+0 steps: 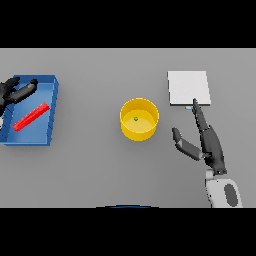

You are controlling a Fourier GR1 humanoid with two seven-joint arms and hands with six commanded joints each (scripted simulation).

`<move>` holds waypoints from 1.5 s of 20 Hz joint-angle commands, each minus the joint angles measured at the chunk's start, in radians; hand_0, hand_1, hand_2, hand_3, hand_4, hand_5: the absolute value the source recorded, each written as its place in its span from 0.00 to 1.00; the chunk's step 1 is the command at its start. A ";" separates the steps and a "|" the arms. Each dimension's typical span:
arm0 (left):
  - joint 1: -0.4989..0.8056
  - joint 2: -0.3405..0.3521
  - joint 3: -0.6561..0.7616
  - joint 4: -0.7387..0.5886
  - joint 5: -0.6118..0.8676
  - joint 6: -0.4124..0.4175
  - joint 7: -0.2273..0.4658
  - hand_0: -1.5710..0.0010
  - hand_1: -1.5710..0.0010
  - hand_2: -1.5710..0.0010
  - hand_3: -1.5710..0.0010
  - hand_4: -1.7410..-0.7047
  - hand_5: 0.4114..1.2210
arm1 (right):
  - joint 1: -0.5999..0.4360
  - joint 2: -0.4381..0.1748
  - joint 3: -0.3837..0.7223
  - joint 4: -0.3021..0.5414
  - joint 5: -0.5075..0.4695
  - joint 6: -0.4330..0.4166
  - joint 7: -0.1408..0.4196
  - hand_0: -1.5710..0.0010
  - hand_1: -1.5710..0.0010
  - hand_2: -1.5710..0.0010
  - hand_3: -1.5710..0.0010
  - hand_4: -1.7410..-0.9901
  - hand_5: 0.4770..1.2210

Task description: Pick up the red beaker and tilt it to pour out 1 green nut into yellow bowl. Pick up the yellow bowl and place it on the metallic measuring scale.

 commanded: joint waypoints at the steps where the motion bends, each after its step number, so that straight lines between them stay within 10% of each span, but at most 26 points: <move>1: -0.002 -0.006 0.001 0.012 -0.005 0.006 -0.009 0.89 0.91 0.91 0.92 0.98 0.29 | 0.001 0.002 0.002 -0.001 0.003 -0.002 0.002 1.00 1.00 1.00 1.00 0.77 0.28; 8: -0.004 -0.012 0.028 0.008 -0.019 0.079 -0.087 0.98 0.98 0.98 0.98 0.99 0.33 | -0.010 -0.026 0.060 -0.018 0.100 0.006 0.025 1.00 1.00 1.00 1.00 0.81 0.30; 14: -0.009 -0.017 0.039 0.007 -0.005 0.079 -0.099 0.99 0.99 1.00 1.00 0.98 0.32 | -0.203 -0.224 0.192 0.020 0.324 0.158 0.086 1.00 1.00 1.00 1.00 0.70 0.30; 22: 0.010 -0.016 0.041 -0.004 0.008 0.070 -0.122 1.00 1.00 1.00 1.00 0.99 0.33 | -0.476 -0.354 0.412 0.173 0.582 0.311 -0.036 1.00 1.00 1.00 1.00 0.70 0.31; 30: 0.027 -0.009 0.053 -0.006 0.021 0.069 -0.145 1.00 1.00 1.00 1.00 0.98 0.34 | -0.650 -0.325 0.551 0.357 0.684 0.407 -0.074 1.00 1.00 1.00 1.00 0.69 0.30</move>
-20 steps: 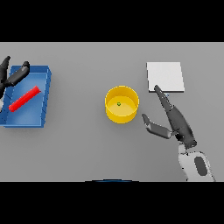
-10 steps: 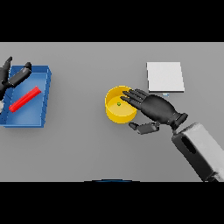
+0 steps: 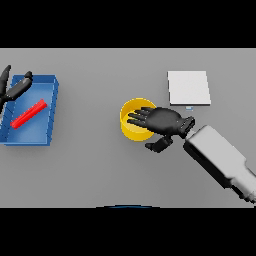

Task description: Pick up the red beaker and tilt it to pour out 1 green nut into yellow bowl. Pick up the yellow bowl and place it on the metallic measuring scale.

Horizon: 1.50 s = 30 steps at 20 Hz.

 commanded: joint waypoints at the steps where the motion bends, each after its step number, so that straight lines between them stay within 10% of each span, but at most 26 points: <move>1: 0.006 -0.004 -0.002 0.000 0.000 0.001 -0.005 1.00 1.00 1.00 1.00 0.98 0.34 | -0.017 0.010 0.007 0.025 0.009 0.003 0.011 1.00 1.00 1.00 1.00 0.68 0.30; 13: 0.010 0.006 0.005 -0.010 0.011 -0.007 -0.009 1.00 1.00 1.00 1.00 0.99 0.34 | -0.089 0.070 0.043 0.140 0.018 0.100 0.064 1.00 0.99 0.99 0.97 0.54 0.45; 20: 0.022 0.017 0.013 -0.026 0.019 -0.004 -0.024 1.00 1.00 1.00 1.00 0.98 0.35 | -0.096 0.061 0.057 0.137 0.025 0.103 0.026 0.27 0.29 0.36 0.54 0.21 0.85; 25: 0.015 0.025 0.013 -0.029 0.018 -0.004 -0.013 1.00 1.00 1.00 1.00 0.98 0.35 | -0.105 0.053 0.061 0.150 0.019 0.064 0.010 0.09 0.09 0.21 0.25 0.07 0.95; 30: 0.012 0.033 0.011 -0.036 0.018 -0.012 -0.004 1.00 1.00 1.00 1.00 0.99 0.35 | -0.106 0.051 0.042 0.140 -0.002 0.056 0.007 0.03 0.03 0.16 0.17 0.02 0.98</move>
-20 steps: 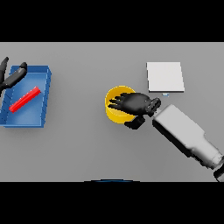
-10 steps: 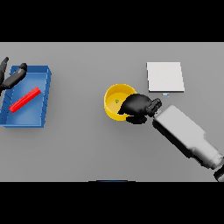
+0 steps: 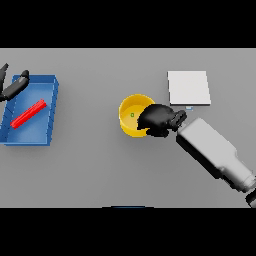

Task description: Pick up the red beaker and tilt it to pour out 1 green nut into yellow bowl. Pick up the yellow bowl and place it on the metallic measuring scale.

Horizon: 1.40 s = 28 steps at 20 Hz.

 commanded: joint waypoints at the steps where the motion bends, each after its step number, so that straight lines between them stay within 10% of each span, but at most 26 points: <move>1: 0.004 -0.006 0.000 0.000 0.002 0.003 -0.004 1.00 1.00 1.00 1.00 0.99 0.35 | 0.008 -0.010 -0.008 -0.021 -0.010 0.018 0.007 0.02 0.02 0.16 0.16 0.02 0.99; 15: -0.006 -0.011 -0.006 0.003 -0.005 0.002 0.006 1.00 1.00 1.00 1.00 0.98 0.35 | -0.017 -0.095 -0.151 -0.165 -0.055 0.072 0.133 0.00 0.00 0.03 0.26 0.00 1.00; 28: 0.011 0.013 -0.004 -0.035 0.007 0.012 0.050 1.00 1.00 1.00 1.00 0.97 0.40 | -0.086 -0.149 -0.267 0.146 -0.018 -0.117 0.082 0.00 0.00 0.02 0.27 0.00 1.00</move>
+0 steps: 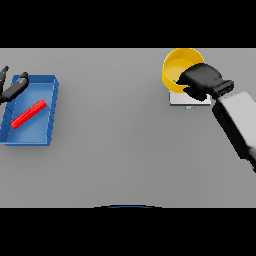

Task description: Pick up the red beaker and tilt it to pour out 1 green nut into yellow bowl. Pick up the yellow bowl and place it on the metallic measuring scale.

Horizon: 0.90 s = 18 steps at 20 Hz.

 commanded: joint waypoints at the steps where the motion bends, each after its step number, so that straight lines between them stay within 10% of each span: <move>1: -0.004 0.003 -0.007 -0.007 -0.009 0.002 0.009 1.00 1.00 1.00 1.00 0.98 0.40 | -0.007 0.009 -0.004 0.040 0.002 -0.011 0.001 0.00 0.00 0.02 0.27 0.00 1.00; 15: -0.012 0.006 -0.004 0.001 -0.006 -0.009 0.022 1.00 1.00 1.00 1.00 0.98 0.37 | -0.064 0.060 -0.055 0.347 -0.019 -0.081 -0.055 0.10 0.00 0.13 0.05 0.00 1.00; 18: -0.012 -0.006 -0.007 0.008 -0.006 -0.011 0.016 1.00 1.00 1.00 1.00 0.98 0.38 | -0.066 0.061 -0.062 0.347 -0.023 -0.060 -0.047 0.15 0.07 0.09 0.24 0.00 1.00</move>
